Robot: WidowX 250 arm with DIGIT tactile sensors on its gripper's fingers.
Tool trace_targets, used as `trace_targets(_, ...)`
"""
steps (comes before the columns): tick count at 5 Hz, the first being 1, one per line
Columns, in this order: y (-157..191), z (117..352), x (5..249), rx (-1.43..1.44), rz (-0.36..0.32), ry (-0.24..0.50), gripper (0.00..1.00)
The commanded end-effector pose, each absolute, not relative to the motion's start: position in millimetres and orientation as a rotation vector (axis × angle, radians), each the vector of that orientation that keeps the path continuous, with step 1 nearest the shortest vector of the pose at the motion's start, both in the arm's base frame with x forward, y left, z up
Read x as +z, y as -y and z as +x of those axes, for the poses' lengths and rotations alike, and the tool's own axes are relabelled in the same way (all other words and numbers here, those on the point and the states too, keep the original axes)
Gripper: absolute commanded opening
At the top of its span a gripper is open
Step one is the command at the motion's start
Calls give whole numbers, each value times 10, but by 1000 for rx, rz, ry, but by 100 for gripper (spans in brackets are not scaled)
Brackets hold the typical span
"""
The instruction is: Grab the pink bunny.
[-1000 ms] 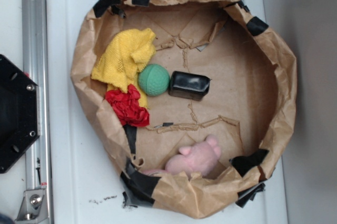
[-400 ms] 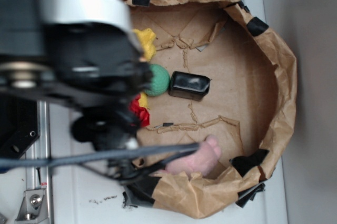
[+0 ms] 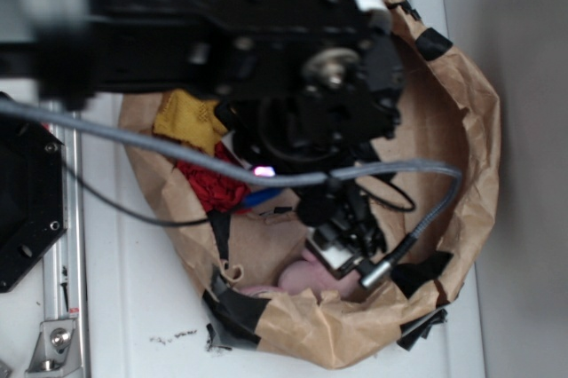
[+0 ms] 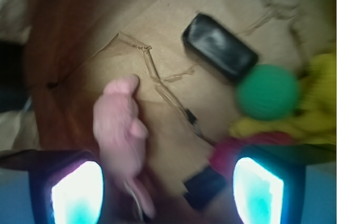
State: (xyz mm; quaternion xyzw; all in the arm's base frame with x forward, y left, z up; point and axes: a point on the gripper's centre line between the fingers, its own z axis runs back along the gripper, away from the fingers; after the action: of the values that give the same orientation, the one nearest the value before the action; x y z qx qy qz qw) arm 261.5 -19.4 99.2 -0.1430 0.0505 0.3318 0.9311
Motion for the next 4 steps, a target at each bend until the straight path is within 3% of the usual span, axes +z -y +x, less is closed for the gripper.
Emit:
trace_targets(1, 677, 2851, 585, 679, -407, -191, 100)
trace_targets(2, 963, 2880, 345, 628, -439, -273, 100)
trace_targets(3, 974, 2779, 322, 603, -387, -346, 0)
trace_targets(4, 750, 2656, 449, 623, -347, -318, 0)
